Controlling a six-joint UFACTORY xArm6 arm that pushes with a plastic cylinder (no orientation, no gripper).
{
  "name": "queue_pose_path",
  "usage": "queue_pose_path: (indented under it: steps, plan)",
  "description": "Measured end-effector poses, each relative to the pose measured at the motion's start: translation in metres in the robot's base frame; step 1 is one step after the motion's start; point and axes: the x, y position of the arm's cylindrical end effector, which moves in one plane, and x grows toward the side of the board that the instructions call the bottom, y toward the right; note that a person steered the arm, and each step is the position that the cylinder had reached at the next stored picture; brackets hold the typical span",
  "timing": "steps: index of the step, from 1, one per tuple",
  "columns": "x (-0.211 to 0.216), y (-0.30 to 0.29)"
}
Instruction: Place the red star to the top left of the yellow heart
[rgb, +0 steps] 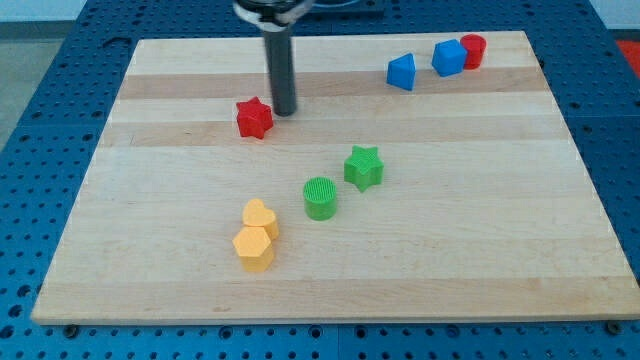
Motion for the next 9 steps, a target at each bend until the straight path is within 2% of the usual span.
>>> queue_pose_path:
  steps: [1, 3, 4, 5, 6, 8, 9]
  plan:
    - [0.010, -0.036]
    - [0.059, -0.041]
    - [0.030, -0.054]
    - [0.016, -0.099]
    - [0.048, -0.116]
    - [0.069, -0.053]
    - [0.096, -0.031]
